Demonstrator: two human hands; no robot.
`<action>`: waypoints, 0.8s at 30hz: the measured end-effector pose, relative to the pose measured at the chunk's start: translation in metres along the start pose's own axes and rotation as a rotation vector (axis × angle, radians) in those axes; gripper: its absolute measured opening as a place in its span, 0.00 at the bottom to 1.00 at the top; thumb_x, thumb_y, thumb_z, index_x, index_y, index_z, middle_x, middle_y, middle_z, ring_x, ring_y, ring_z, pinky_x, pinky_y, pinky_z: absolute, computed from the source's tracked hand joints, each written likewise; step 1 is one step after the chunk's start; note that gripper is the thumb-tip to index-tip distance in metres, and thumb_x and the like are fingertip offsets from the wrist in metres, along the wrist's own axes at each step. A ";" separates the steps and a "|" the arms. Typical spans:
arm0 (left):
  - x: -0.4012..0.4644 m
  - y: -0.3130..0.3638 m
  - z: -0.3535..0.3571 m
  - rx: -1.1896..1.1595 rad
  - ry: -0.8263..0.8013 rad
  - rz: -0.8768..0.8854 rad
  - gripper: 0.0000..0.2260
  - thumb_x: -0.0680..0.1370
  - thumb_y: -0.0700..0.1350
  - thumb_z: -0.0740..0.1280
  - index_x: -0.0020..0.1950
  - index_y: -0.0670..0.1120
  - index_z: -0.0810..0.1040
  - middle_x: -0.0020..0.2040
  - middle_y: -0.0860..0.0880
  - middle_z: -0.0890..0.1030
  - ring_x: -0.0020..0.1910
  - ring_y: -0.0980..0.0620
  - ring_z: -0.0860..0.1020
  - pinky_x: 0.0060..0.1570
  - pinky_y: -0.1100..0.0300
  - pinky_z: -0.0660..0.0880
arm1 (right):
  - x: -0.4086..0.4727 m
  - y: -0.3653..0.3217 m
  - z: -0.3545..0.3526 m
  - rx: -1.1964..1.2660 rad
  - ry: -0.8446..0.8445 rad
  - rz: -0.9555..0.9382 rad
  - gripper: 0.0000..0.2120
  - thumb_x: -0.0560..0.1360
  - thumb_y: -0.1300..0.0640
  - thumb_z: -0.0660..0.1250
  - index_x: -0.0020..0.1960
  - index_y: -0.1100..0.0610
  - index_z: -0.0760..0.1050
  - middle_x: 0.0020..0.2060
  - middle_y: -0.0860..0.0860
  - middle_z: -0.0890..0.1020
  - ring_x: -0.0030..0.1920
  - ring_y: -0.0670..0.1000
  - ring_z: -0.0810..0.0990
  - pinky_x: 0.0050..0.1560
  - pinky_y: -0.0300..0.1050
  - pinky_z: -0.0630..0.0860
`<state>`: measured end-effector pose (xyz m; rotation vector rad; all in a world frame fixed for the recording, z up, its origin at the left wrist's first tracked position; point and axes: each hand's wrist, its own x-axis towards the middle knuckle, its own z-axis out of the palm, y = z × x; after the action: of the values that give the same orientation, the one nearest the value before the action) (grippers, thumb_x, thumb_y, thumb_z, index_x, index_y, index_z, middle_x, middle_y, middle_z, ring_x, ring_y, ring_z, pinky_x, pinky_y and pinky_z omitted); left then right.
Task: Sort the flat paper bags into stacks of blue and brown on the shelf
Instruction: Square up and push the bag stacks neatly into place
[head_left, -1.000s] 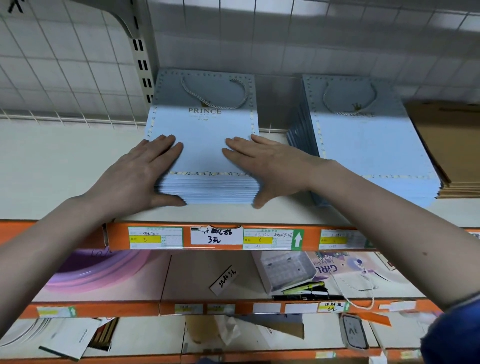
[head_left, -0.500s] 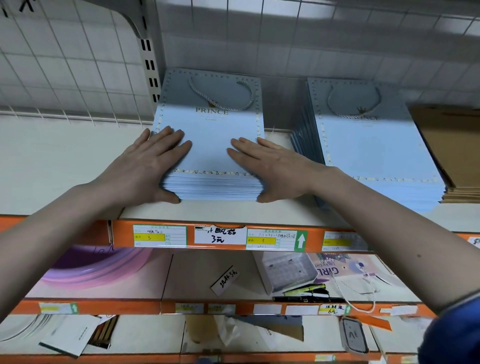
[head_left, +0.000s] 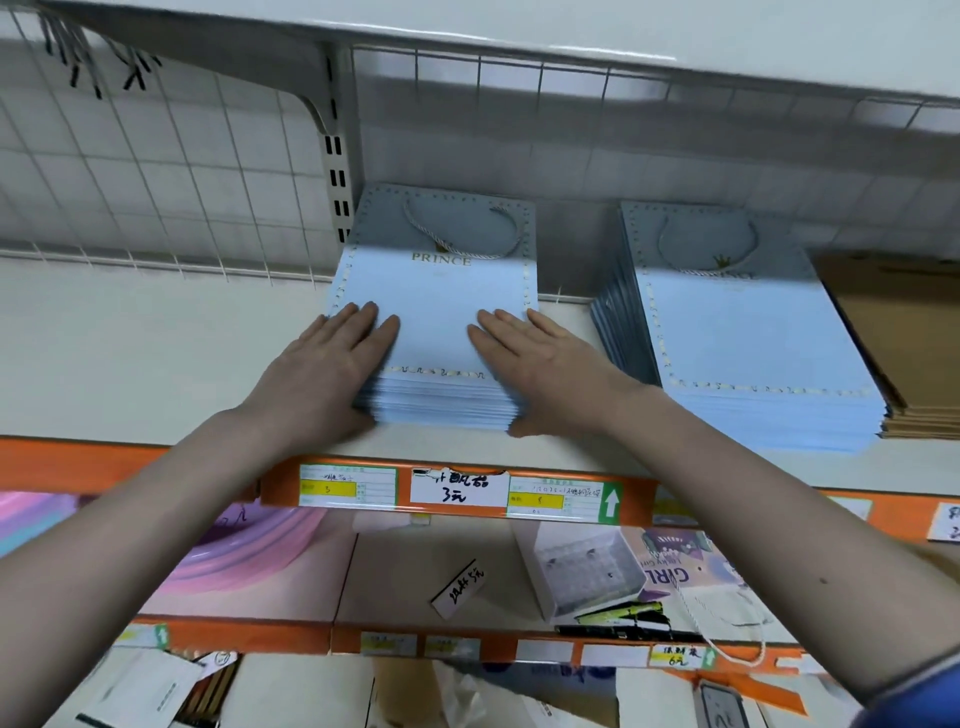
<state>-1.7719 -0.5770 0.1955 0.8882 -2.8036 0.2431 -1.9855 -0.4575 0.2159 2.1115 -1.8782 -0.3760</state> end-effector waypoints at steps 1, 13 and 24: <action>0.000 0.000 0.000 0.003 0.003 0.002 0.44 0.71 0.49 0.72 0.78 0.46 0.48 0.77 0.43 0.51 0.76 0.44 0.50 0.73 0.53 0.47 | -0.001 -0.001 0.000 -0.015 0.007 0.006 0.49 0.73 0.44 0.68 0.77 0.59 0.38 0.77 0.57 0.43 0.77 0.55 0.43 0.75 0.50 0.41; 0.002 0.005 -0.010 -0.009 -0.021 -0.006 0.43 0.69 0.50 0.75 0.77 0.48 0.53 0.76 0.46 0.57 0.75 0.47 0.56 0.68 0.54 0.61 | -0.004 0.004 -0.001 0.007 0.014 0.039 0.47 0.72 0.44 0.68 0.77 0.57 0.42 0.77 0.54 0.47 0.77 0.53 0.46 0.76 0.51 0.42; -0.003 0.021 -0.017 0.039 -0.006 -0.066 0.41 0.67 0.46 0.75 0.75 0.42 0.59 0.72 0.42 0.63 0.70 0.42 0.63 0.65 0.51 0.64 | -0.036 0.005 0.003 0.011 0.056 0.125 0.45 0.75 0.40 0.63 0.77 0.60 0.41 0.77 0.56 0.47 0.77 0.53 0.45 0.75 0.50 0.41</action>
<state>-1.7799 -0.5549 0.2092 0.9897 -2.7784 0.2864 -1.9949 -0.4223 0.2153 1.9780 -1.9722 -0.2761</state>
